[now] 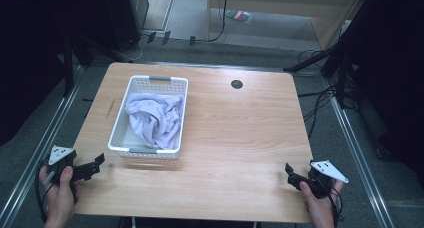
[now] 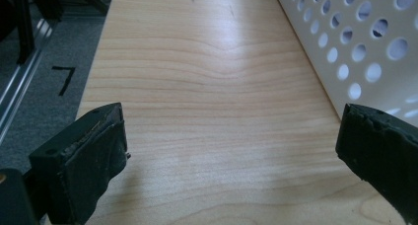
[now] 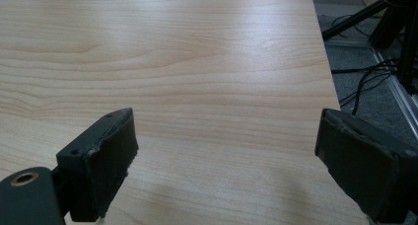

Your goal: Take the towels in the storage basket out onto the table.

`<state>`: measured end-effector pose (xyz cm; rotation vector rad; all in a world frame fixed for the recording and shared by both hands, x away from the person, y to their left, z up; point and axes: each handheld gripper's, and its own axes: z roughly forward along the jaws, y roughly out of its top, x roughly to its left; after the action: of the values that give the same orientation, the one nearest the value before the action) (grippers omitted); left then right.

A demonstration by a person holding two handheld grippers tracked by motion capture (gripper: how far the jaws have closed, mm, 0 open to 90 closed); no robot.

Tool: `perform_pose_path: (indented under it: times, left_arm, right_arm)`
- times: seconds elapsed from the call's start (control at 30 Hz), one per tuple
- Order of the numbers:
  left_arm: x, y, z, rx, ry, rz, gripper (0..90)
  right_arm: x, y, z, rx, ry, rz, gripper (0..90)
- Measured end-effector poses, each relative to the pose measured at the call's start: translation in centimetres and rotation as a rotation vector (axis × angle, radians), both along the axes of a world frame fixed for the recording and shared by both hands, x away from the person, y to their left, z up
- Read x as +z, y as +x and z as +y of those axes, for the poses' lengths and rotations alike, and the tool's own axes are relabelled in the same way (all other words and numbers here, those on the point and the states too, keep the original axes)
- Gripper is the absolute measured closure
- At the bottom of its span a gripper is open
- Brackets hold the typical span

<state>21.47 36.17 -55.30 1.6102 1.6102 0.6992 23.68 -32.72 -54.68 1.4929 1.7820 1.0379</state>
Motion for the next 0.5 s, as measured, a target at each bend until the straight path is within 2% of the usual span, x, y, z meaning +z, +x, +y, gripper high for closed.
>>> perform_pose_path:
  times: [0.13, 0.33, 0.5]
  left_arm:
    - [0.1, -0.2, -0.2, -0.015, 0.021, -0.003, 0.0]
    - [0.6, -0.7, 0.4, -0.002, -0.024, -0.024, 0.0]
    - [1.5, -1.1, 0.6, -0.003, -0.014, -0.047, 0.0]
  right_arm:
    - [0.0, 0.0, 0.0, -0.008, 0.003, 0.006, 9.1]
    - [0.0, 0.1, -0.1, -0.009, 0.011, 0.011, 9.3]
    - [0.0, 0.1, -0.1, -0.012, 0.01, 0.013, 9.3]
